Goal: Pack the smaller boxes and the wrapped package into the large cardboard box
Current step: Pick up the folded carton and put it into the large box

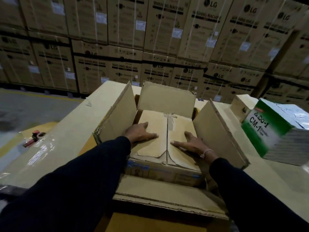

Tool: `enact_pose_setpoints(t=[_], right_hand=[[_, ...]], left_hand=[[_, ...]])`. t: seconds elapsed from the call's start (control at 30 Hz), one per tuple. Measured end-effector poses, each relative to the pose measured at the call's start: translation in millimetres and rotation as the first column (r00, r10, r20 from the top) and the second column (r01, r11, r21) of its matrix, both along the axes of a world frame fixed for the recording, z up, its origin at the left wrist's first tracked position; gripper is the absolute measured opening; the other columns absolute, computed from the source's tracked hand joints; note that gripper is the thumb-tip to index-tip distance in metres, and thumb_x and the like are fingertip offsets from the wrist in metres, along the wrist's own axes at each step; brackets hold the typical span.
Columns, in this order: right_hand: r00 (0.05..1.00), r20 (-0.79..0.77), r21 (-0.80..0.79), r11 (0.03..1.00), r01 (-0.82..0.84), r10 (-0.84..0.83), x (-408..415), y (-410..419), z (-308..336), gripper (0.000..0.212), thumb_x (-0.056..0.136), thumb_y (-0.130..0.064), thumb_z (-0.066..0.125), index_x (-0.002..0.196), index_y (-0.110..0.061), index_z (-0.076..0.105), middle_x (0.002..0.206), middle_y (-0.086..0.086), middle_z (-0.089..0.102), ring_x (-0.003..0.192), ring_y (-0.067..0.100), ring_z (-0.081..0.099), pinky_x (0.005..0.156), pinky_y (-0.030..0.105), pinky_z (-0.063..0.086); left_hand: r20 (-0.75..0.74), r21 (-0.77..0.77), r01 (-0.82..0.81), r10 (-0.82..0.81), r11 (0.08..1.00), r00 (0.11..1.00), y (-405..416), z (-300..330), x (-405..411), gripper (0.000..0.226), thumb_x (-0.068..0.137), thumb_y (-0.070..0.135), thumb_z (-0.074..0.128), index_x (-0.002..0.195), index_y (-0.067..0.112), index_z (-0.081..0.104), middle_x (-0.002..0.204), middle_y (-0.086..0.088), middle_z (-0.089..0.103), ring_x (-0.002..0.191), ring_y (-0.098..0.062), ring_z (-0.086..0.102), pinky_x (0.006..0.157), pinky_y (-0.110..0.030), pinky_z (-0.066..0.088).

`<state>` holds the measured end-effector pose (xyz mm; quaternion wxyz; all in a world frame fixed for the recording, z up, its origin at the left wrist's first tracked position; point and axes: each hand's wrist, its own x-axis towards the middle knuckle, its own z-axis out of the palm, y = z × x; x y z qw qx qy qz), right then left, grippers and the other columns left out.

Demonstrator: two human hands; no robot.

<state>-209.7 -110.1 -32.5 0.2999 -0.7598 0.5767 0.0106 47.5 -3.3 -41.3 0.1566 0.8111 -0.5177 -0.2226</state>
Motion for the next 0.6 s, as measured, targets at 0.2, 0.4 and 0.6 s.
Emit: enact_pose_setpoints(t=[0.2,0.4,0.6], right_hand=[[0.994,-0.108,0.142,0.99,-0.009,0.024,0,14,-45,0.144,0.056,-0.091,0.074,0.163,-0.045,-0.009,0.168,0.018,-0.021,0.155,0.052,-0.002,0.122,0.07,0.015],[0.965,-0.26,0.124,0.992,-0.013,0.045,14,14,-35,0.153,0.05,-0.098,0.068,0.162,-0.039,-0.018,0.167,0.024,-0.015,0.153,0.051,-0.005,0.119,0.066,0.015],[0.952,-0.306,0.082,0.995,0.05,-0.023,37,15,-36,0.156,0.051,-0.092,0.073,0.165,-0.026,-0.01,0.167,0.027,-0.013,0.151,0.056,-0.009,0.119,0.072,0.015]], left_hand=[[-0.049,0.093,0.039,-0.035,0.995,0.998,12,-48,-9,0.111,0.083,0.079,0.058,0.164,0.034,-0.003,0.167,-0.019,0.016,0.147,-0.039,0.033,0.116,-0.043,0.034],[-0.002,0.214,0.032,-0.032,0.976,0.999,2,-56,-6,0.112,0.082,0.086,0.05,0.16,0.041,-0.017,0.165,-0.021,-0.026,0.154,-0.049,-0.005,0.119,-0.065,0.017],[0.28,0.223,0.182,-0.241,0.958,0.929,-19,-49,-19,0.089,0.098,0.068,0.041,0.164,0.017,0.009,0.165,-0.02,-0.029,0.151,-0.043,-0.026,0.122,-0.063,-0.007]])
